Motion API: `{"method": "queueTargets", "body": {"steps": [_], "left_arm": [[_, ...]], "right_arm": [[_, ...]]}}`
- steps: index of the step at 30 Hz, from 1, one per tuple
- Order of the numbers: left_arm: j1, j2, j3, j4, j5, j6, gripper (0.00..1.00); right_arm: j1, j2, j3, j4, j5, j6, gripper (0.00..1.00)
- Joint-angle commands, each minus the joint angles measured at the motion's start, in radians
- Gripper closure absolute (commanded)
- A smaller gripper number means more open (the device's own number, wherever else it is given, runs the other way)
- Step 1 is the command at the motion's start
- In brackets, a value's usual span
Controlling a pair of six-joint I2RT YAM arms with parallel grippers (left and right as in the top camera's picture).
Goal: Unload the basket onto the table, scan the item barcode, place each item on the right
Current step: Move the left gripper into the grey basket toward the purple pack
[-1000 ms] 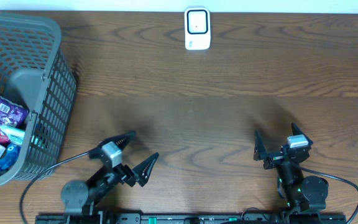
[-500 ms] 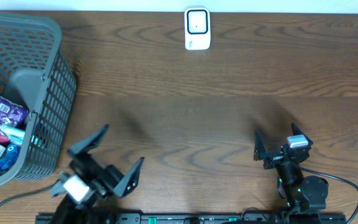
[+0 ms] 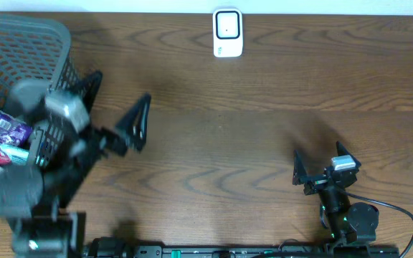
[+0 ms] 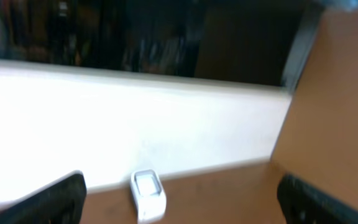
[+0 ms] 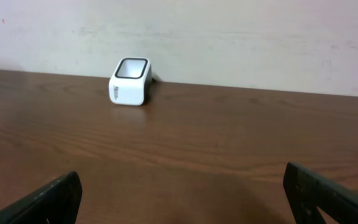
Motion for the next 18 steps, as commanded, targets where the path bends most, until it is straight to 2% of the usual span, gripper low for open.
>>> {"method": "queueTargets", "body": {"steps": [1, 6, 9, 13, 14, 18], "left_arm": [[0.005, 0.134, 0.212, -0.098, 0.032, 0.106, 0.02], [0.011, 0.218, 0.313, -0.037, 0.021, 0.121, 0.02], [0.042, 0.245, 0.367, -0.084, -0.041, 0.12, 0.02], [0.126, 0.314, 0.491, -0.243, -0.076, 0.117, 0.02], [0.177, 0.363, 0.575, -0.343, -0.076, 0.117, 0.02], [0.315, 0.501, 0.795, -0.575, -0.077, 0.117, 0.02]], "right_arm": [[-0.004, -0.005, -0.002, -0.005, 0.0, 0.003, 0.01], [-0.004, -0.005, -0.002, -0.005, 0.001, 0.003, 0.01], [-0.004, -0.005, -0.002, -0.005, 0.0, 0.003, 0.01], [-0.004, -0.005, -0.002, -0.005, 0.0, 0.003, 0.01], [-0.004, -0.005, -0.002, -0.005, 0.001, 0.003, 0.01], [-0.004, -0.005, -0.002, -0.005, 0.001, 0.003, 0.01]]}}
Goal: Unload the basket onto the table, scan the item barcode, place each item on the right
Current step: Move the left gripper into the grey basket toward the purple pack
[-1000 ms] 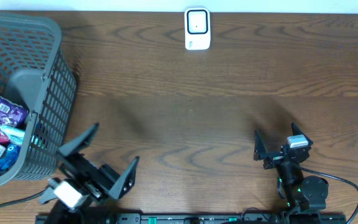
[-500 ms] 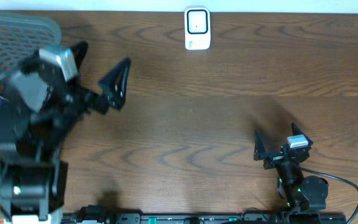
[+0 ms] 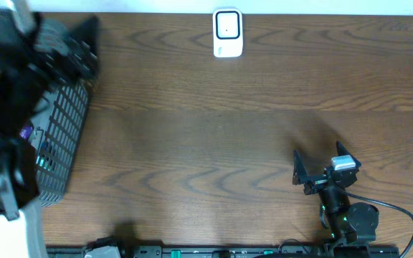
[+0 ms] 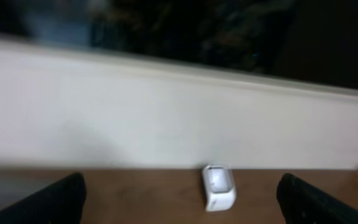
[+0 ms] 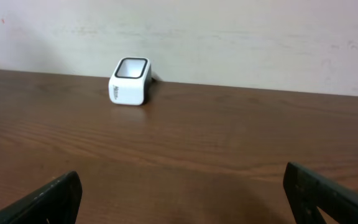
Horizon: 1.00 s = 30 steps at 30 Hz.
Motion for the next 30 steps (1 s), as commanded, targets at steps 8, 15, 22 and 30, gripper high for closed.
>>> {"method": "queueTargets", "body": {"steps": [8, 15, 22, 30], "left_arm": [[0.399, 0.26, 0.279, -0.335, -0.026, 0.01, 0.02], [0.589, 0.31, 0.278, -0.439, -0.154, 0.01, 0.02], [0.605, 0.317, 0.268, -0.498, -0.151, 0.01, 0.02], [0.605, 0.452, 0.192, -0.592, -0.322, 0.013, 0.02]], "right_arm": [[-0.004, -0.005, -0.002, -0.004, 0.001, 0.002, 0.01], [-0.004, -0.005, -0.002, -0.004, 0.001, 0.002, 0.01], [-0.004, -0.005, -0.002, -0.004, 0.001, 0.002, 0.01], [-0.004, -0.005, -0.002, -0.004, 0.001, 0.002, 0.01]]}}
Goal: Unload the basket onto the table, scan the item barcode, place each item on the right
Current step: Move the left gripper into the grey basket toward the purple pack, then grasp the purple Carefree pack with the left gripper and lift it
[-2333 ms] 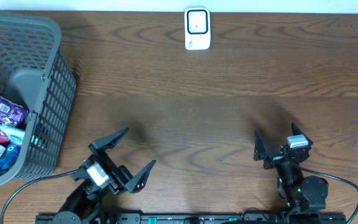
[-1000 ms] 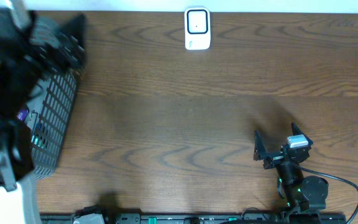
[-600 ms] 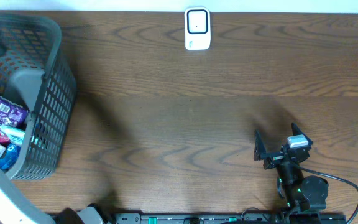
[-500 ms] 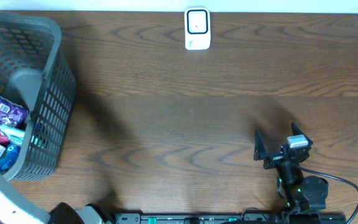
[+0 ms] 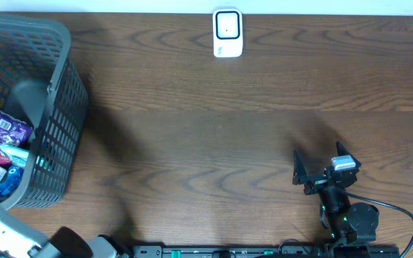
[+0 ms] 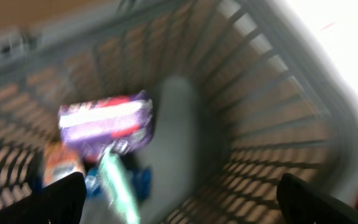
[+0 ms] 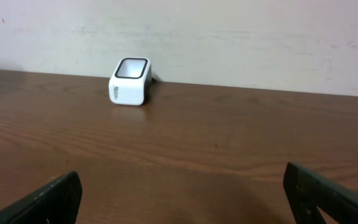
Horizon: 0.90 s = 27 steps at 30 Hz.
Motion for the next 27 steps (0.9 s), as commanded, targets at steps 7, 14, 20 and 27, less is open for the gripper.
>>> {"method": "queueTargets", "body": {"steps": [7, 14, 20, 27], "left_arm": [[0.002, 0.228, -0.033, -0.021, -0.135, 0.013, 0.02], [-0.011, 0.304, -0.033, 0.013, -0.238, 0.008, 0.02], [-0.106, 0.367, -0.033, 0.056, -0.408, 0.006, 0.02], [-0.161, 0.494, -0.033, 0.092, -0.455, 0.005, 0.02]], "right_arm": [[-0.004, -0.005, -0.002, -0.004, 0.0, 0.003, 0.01], [-0.004, -0.005, -0.002, -0.004, 0.001, 0.003, 0.01], [-0.004, -0.005, -0.002, -0.004, 0.0, 0.003, 0.01], [-0.004, -0.005, -0.002, -0.004, 0.0, 0.003, 0.01]]}}
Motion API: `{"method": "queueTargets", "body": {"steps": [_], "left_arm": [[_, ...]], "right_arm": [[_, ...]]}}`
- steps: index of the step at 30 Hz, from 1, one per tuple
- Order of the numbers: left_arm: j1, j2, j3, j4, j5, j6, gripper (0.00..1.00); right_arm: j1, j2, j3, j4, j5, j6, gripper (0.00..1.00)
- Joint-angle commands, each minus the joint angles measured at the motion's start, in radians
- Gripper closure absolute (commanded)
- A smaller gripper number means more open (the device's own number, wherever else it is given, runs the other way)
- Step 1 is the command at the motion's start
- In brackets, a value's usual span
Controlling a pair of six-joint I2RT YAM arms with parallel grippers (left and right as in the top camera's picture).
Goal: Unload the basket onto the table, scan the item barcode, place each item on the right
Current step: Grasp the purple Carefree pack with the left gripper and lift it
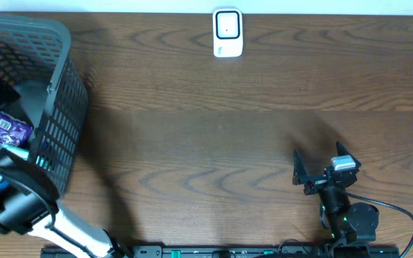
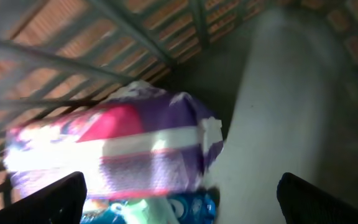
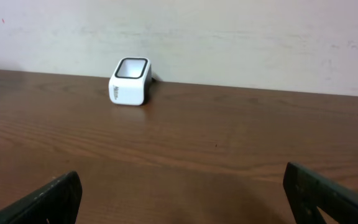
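A purple and pink packet [image 2: 107,155] lies in the grey mesh basket [image 1: 67,93] at the table's left, partly seen from overhead [image 1: 9,130]. Under it lie a blue wrapper [image 2: 188,208] and a green item. My left gripper [image 2: 179,208] hangs open inside the basket, just over the packet, with nothing between its fingers. The white scanner [image 1: 227,32] stands at the far middle edge, also in the right wrist view [image 3: 129,81]. My right gripper [image 1: 312,175] rests open near the front right, empty.
The basket's mesh walls [image 2: 166,37] close in round the left gripper. The left arm [image 1: 16,197] reaches in over the basket's front rim. A pale wall [image 3: 229,37] runs behind the scanner. A cable [image 1: 396,211] trails by the right arm's base.
My left gripper has come down deeper into the basket, and the purple packet now fills much of its view. The left arm shows over the basket's front. The right arm is unchanged.
My left gripper first stood open right of the basket, facing the scanner and wall. Then the arm was over the basket's back. Then the gripper looked down into the basket from above. Now it is low over the purple packet, open. The right arm never moved.
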Motion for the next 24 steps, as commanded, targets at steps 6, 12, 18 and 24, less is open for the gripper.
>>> {"method": "queueTargets", "body": {"steps": [6, 12, 18, 24], "left_arm": [[-0.001, 0.082, 0.0, 0.077, -0.161, 0.003, 0.02], [-0.001, 0.082, 0.0, 0.077, -0.163, 0.021, 0.55], [-0.001, 0.082, 0.0, 0.046, -0.066, 0.021, 0.78], [-0.001, 0.076, 0.005, -0.003, 0.045, 0.021, 0.93]], "right_arm": [[-0.004, -0.005, -0.002, -0.004, 0.0, 0.003, 0.01], [-0.004, -0.005, -0.002, -0.004, 0.001, 0.003, 0.01], [-0.004, -0.005, -0.002, -0.004, 0.001, 0.003, 0.01], [-0.004, -0.005, -0.002, -0.004, 0.0, 0.003, 0.01]]}}
